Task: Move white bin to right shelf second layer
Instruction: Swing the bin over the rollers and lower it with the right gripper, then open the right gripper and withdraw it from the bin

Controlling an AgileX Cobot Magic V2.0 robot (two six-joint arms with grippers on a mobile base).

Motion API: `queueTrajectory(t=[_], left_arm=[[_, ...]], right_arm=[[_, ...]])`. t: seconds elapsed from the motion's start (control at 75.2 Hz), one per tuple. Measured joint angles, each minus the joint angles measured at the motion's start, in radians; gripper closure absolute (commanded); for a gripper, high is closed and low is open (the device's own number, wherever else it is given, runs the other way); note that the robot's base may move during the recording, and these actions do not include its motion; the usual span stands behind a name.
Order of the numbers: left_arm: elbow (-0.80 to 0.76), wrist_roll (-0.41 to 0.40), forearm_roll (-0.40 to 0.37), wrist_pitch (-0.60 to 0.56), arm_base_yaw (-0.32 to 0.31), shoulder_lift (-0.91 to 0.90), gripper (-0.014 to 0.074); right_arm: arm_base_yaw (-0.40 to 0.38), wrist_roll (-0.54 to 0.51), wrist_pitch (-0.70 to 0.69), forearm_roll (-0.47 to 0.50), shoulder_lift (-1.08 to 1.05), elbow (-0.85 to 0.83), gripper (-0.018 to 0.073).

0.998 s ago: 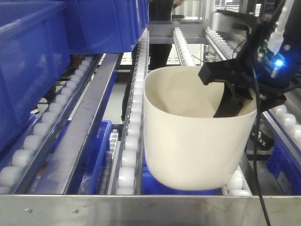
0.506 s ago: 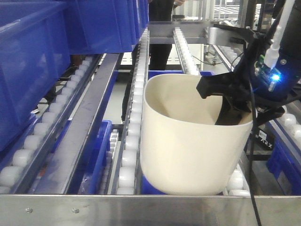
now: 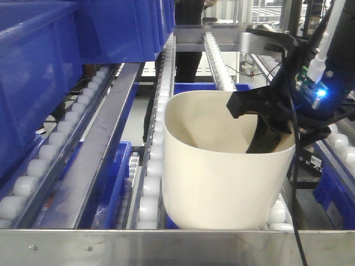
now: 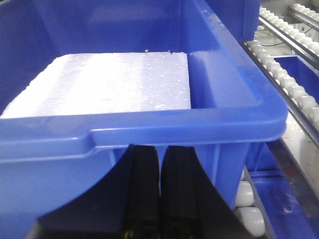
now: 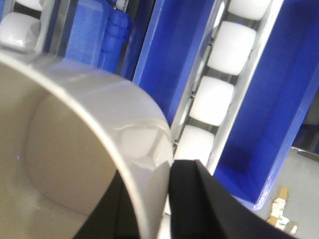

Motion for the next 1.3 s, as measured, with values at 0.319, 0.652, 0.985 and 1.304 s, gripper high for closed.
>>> queueTrajectory(t=[0.319,0.652,0.985,1.304], left_arm=[[0.000,0.000,0.000,0.000,0.000,0.000,0.0512],[0.000,0.000,0.000,0.000,0.000,0.000,0.0512],[0.000,0.000,0.000,0.000,0.000,0.000,0.0512],[0.000,0.000,0.000,0.000,0.000,0.000,0.0512]], right_arm=[[0.001,0.000,-0.005,0.000,0.000,0.002,0.0503],[0.005,0.000,-0.007,-0.002,0.000,0.002,0.0312],[0.007,0.000,-0.020,-0.002,-0.027,0.002,0.0073],[0.007,0.000,-0.036,-0.002,-0.064,0.002,0.0073]])
